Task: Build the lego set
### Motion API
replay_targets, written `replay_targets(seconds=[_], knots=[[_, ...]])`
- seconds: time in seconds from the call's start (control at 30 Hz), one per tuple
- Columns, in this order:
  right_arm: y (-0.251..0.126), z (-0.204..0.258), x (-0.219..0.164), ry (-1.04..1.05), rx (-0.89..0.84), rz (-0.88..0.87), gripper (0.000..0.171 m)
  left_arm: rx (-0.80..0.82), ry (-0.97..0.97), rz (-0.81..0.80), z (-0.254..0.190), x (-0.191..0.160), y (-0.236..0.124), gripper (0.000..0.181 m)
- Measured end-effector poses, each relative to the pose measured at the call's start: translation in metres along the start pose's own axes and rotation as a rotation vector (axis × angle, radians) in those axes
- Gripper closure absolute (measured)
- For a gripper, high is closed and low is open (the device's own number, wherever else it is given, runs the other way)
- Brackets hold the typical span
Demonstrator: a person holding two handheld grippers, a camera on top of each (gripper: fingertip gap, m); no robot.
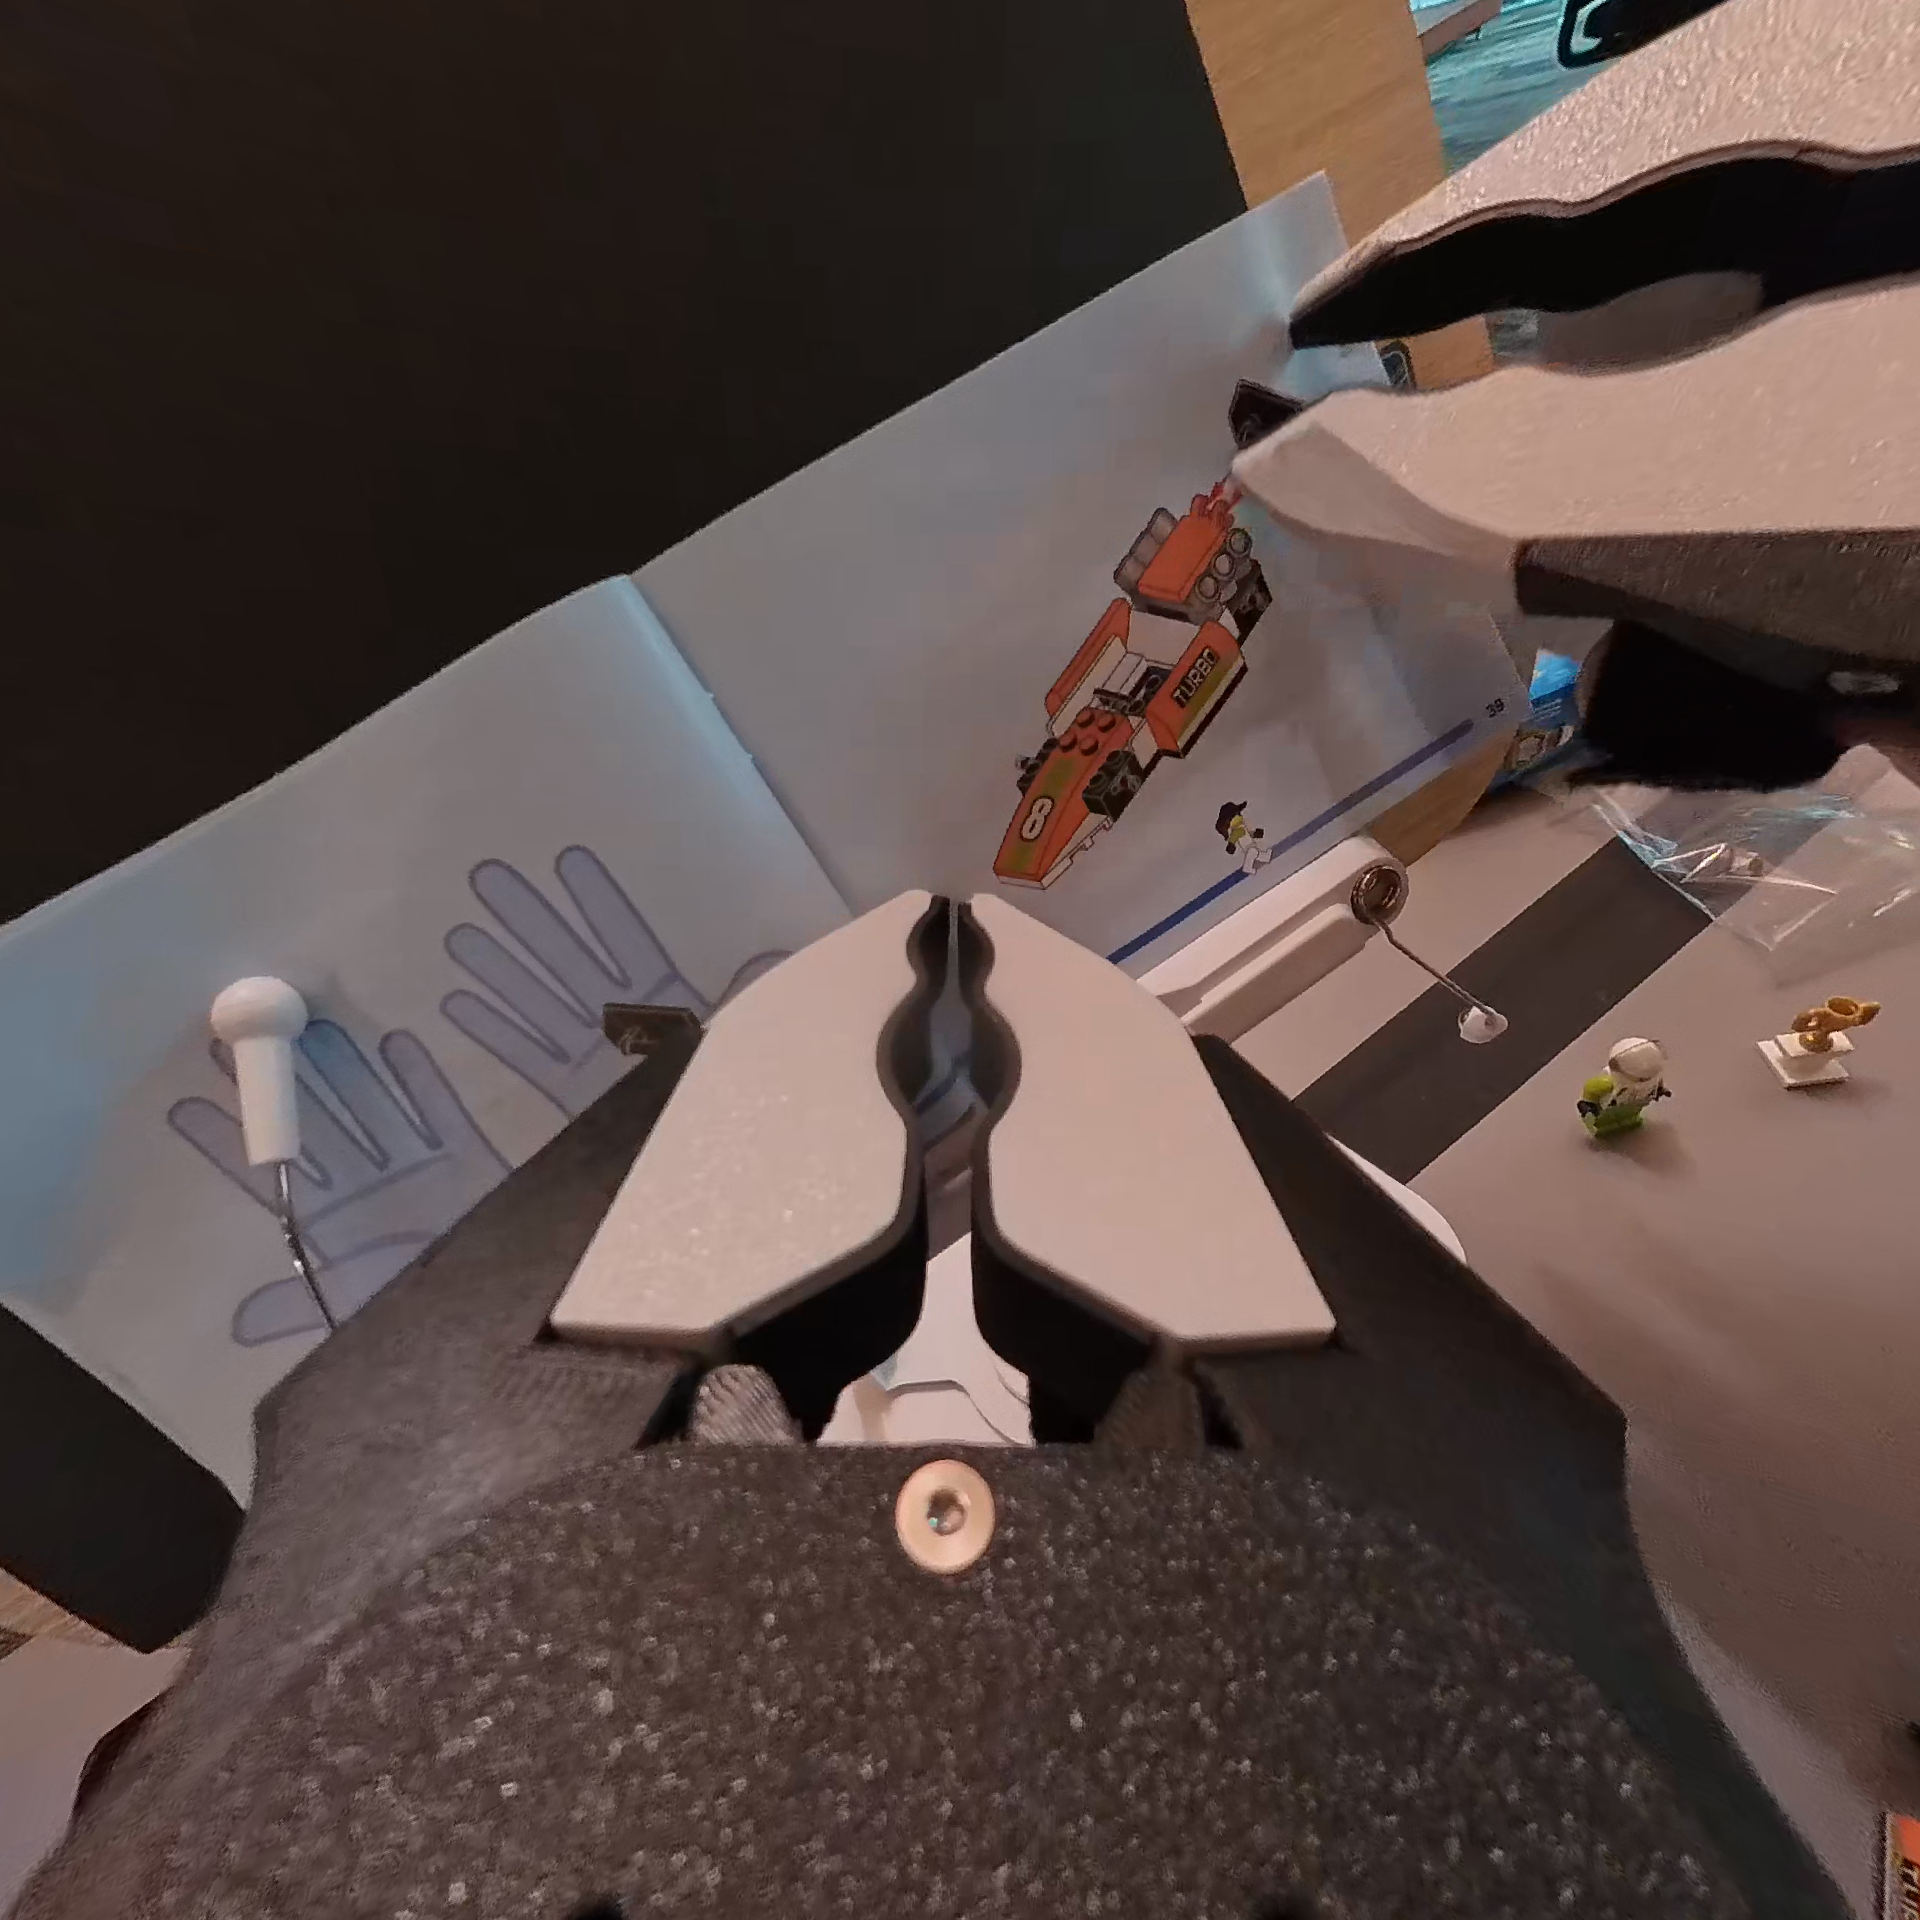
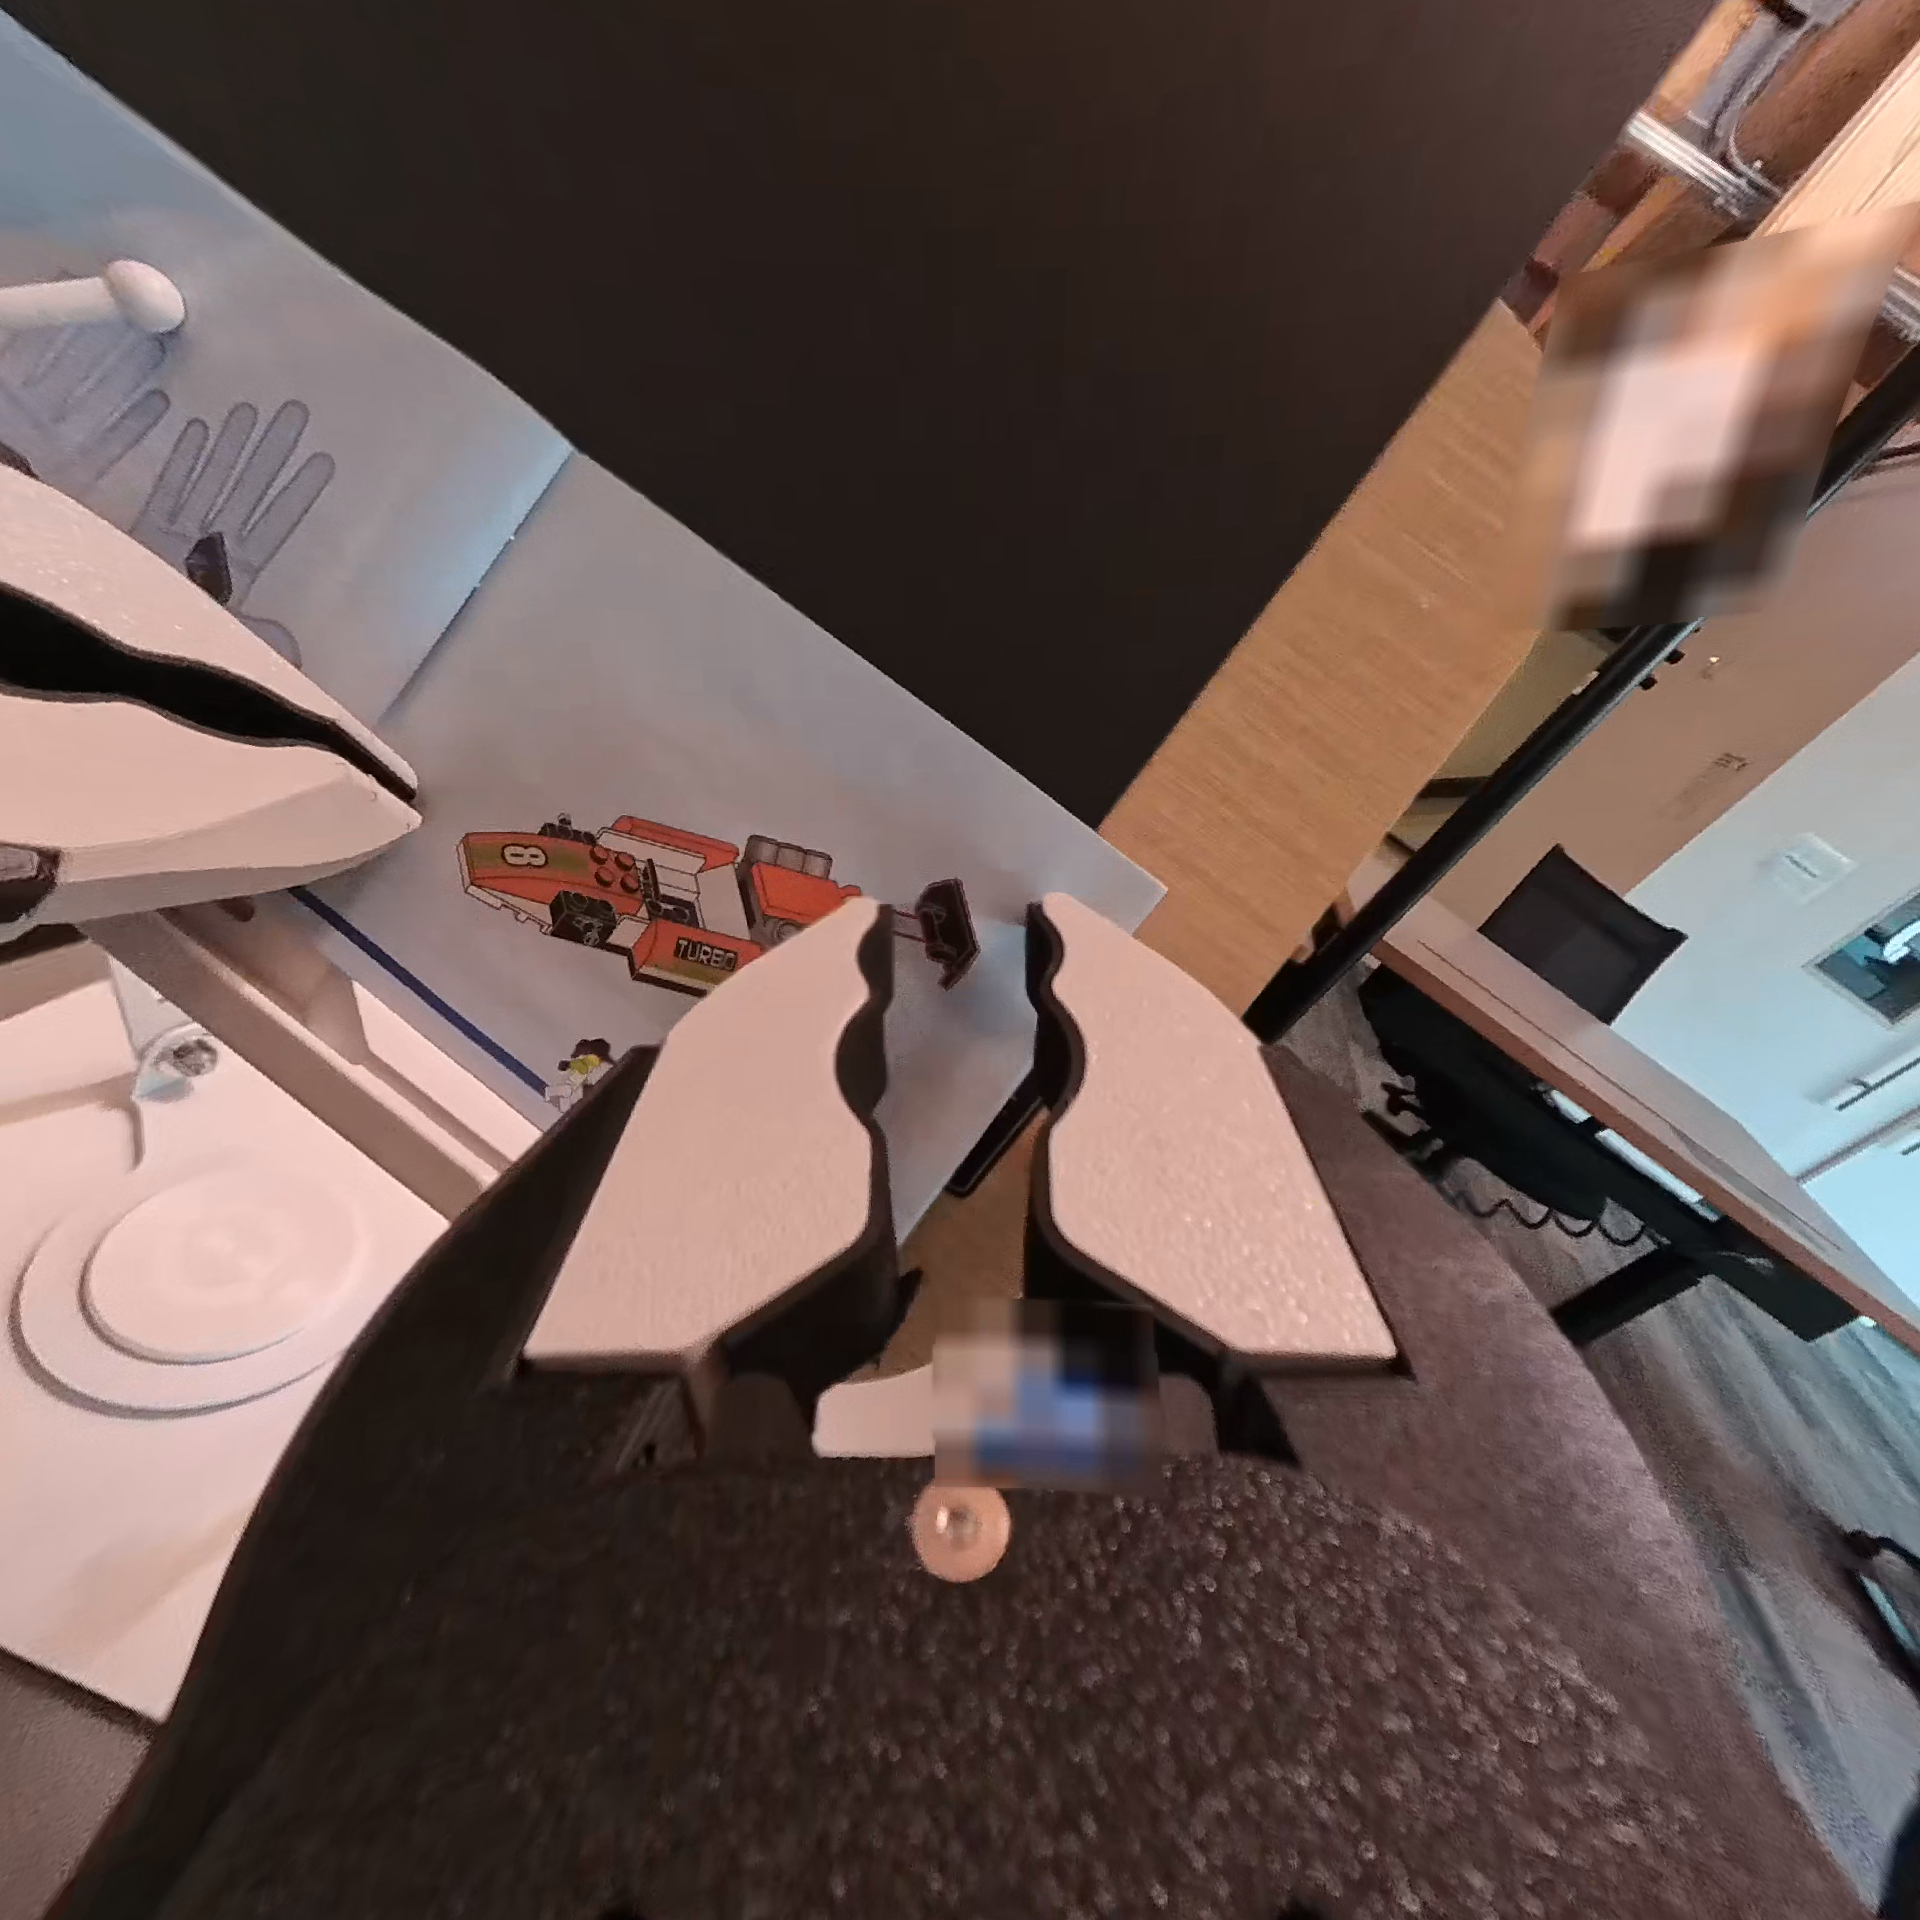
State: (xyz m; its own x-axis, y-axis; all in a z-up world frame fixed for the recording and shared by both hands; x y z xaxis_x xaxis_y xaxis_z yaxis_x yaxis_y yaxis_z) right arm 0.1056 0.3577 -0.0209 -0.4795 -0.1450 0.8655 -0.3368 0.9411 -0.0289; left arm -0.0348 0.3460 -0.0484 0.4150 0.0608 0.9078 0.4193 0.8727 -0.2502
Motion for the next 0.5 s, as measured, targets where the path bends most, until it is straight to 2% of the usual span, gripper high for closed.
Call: replay_targets(seconds=[0.13, 0.27, 0.33, 0.4, 0.5], knots=[[-0.001, 0.001, -0.002, 0.008, 0.028, 0.008, 0.171, -0.006, -0.009, 0.000, -0.001, 0.001, 0.000, 0.180], [-0.004, 0.002, 0.003, -0.016, 0.017, 0.020, 0.171, -0.007, -0.011, 0.003, -0.001, 0.002, -0.001, 0.181], [-0.005, -0.003, 0.008, -0.004, -0.007, 0.003, 0.145, -0.009, -0.009, 0.001, -0.001, 0.002, -0.002, 0.181], [-0.002, -0.008, 0.009, -0.002, -0.027, 0.025, 0.128, -0.012, -0.011, 0.001, -0.002, 0.002, -0.002, 0.181], [0.001, -0.010, 0.007, -0.015, -0.030, 0.029, 0.126, -0.011, -0.016, 0.006, -0.002, 0.002, -0.001, 0.180]])
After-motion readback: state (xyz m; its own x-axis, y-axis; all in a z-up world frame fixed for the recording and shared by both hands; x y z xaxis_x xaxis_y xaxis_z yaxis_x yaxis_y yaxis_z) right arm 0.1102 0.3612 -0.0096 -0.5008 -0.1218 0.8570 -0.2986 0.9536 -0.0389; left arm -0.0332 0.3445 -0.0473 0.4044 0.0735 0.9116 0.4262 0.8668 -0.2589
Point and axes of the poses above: each gripper's, where its closed fingertips meet, y out along the fingers, x out of its top, z = x × y across the jaws, the point moved 7 cm from there along -y, back along the fingers, and after that the axes turned 2 degrees about x, right-handed, at the moved point
